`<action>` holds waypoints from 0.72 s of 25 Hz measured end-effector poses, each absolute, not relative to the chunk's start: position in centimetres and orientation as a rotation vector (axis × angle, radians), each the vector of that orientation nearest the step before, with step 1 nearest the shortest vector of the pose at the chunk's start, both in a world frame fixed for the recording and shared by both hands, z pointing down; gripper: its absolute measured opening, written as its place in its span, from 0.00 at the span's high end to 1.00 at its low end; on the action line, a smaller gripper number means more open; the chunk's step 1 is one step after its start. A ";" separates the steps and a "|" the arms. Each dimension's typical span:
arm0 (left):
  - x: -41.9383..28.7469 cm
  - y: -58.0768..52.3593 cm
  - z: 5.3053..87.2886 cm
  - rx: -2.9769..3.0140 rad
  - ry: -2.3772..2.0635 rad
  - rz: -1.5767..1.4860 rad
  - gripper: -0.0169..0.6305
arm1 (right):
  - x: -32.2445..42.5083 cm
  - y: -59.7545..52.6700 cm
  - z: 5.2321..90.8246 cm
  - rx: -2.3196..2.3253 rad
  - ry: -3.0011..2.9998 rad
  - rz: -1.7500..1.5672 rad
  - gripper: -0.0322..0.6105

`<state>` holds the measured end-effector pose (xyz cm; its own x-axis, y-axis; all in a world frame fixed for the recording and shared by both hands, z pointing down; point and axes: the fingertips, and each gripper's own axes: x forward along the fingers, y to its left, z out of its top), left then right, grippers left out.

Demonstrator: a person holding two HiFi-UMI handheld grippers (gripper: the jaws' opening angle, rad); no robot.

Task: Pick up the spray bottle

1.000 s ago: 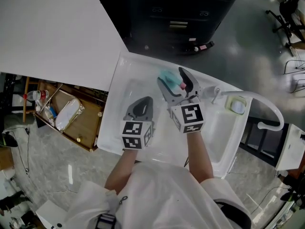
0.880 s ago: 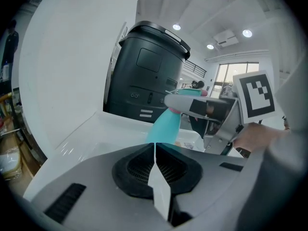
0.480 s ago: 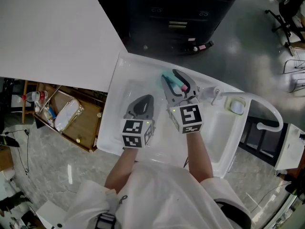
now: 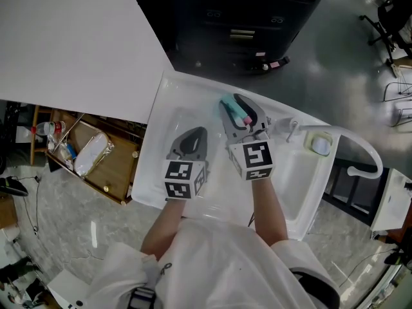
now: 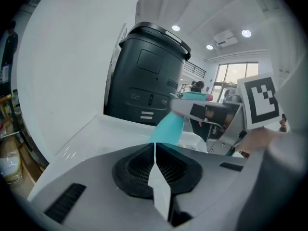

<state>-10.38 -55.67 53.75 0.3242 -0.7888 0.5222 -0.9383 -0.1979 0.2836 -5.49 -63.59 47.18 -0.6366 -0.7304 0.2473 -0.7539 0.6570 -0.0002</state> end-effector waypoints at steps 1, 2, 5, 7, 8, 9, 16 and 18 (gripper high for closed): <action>-10.4 -55.7 53.7 2.042 -1.516 0.353 0.92 | -5.5 -63.6 47.2 1.210 -2.649 0.157 0.70; -10.4 -55.7 53.7 2.042 -1.518 0.351 0.92 | -5.5 -63.7 47.2 1.213 -2.650 0.161 0.70; -10.5 -55.7 53.2 2.048 -1.528 0.339 0.92 | -5.3 -63.7 47.1 1.225 -2.649 0.172 0.70; -10.5 -55.7 53.0 2.052 -1.535 0.335 0.92 | -5.3 -63.6 47.1 1.229 -2.648 0.178 0.70; -10.6 -55.7 53.0 2.052 -1.538 0.334 0.92 | -5.3 -63.6 47.2 1.228 -2.647 0.180 0.70; -10.7 -55.7 52.9 2.051 -1.541 0.334 0.92 | -5.3 -63.6 47.2 1.229 -2.646 0.183 0.70; -10.6 -55.5 52.5 2.053 -1.546 0.322 0.92 | -4.7 -63.8 46.5 1.278 -2.657 0.215 0.71; -10.6 -55.5 52.3 2.056 -1.548 0.316 0.92 | -4.6 -63.6 46.1 1.283 -2.658 0.207 0.71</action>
<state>-10.63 -55.51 52.35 0.3122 -0.8136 0.4905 -0.9407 -0.1926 0.2792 -4.61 -63.64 46.12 -0.6102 -0.7601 0.2232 -0.7855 0.6172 -0.0458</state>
